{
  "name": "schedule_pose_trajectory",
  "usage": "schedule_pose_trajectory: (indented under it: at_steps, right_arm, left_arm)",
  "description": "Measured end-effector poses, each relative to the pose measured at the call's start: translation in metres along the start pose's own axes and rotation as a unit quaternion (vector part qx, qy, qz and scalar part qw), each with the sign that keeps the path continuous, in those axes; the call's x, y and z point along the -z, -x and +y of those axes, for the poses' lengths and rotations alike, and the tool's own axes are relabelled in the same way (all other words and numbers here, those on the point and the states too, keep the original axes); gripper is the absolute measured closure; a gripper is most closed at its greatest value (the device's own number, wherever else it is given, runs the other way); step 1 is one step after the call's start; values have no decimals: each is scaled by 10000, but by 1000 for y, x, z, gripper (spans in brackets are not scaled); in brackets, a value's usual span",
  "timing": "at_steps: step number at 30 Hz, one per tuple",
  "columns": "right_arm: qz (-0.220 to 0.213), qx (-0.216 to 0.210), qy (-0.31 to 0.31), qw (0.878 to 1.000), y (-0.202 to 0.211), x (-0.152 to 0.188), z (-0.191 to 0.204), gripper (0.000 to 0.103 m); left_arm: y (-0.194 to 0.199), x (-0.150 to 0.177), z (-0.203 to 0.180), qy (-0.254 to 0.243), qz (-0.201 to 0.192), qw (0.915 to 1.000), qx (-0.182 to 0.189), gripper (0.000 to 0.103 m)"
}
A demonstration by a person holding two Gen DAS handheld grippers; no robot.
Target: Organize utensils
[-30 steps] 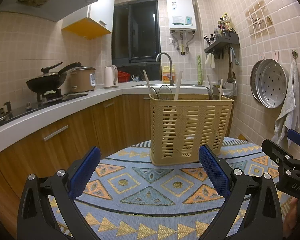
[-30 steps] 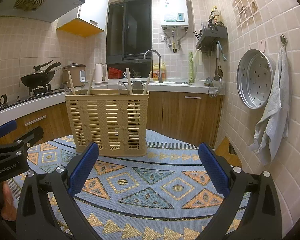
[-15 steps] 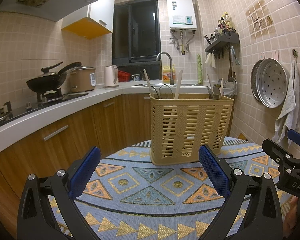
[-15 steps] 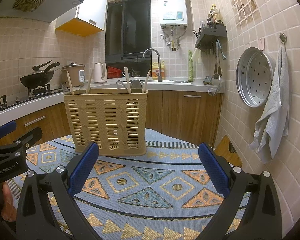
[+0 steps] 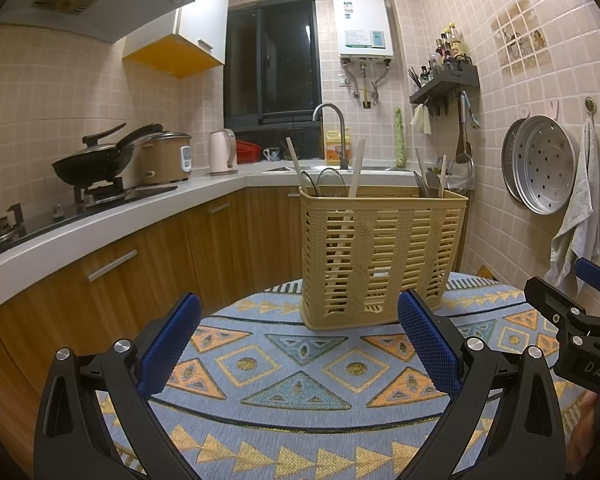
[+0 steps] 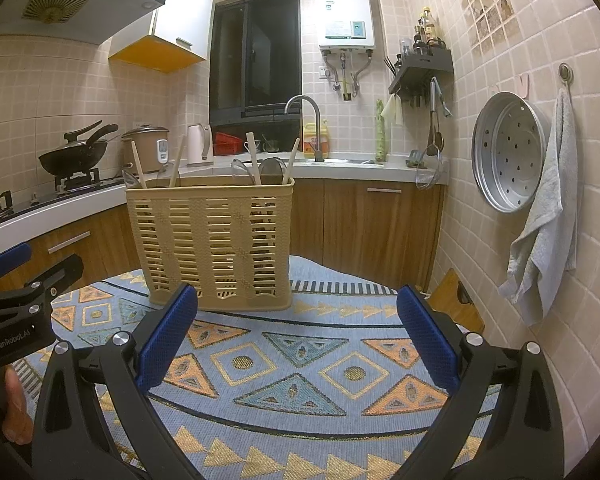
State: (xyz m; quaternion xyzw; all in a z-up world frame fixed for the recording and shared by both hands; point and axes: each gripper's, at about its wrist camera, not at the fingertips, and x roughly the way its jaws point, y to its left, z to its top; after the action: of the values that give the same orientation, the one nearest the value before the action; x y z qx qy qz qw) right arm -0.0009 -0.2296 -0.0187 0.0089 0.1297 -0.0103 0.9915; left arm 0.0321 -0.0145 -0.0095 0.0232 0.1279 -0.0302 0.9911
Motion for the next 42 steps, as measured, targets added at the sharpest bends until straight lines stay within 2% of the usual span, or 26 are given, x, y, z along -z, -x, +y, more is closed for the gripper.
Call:
schedule_pose_trajectory:
  at_steps: [42]
  right_arm:
    - [104,25,-127,9999,-4,0,-3,8]
  left_arm:
    - [-5,1,3,-146,59,9999,1,8]
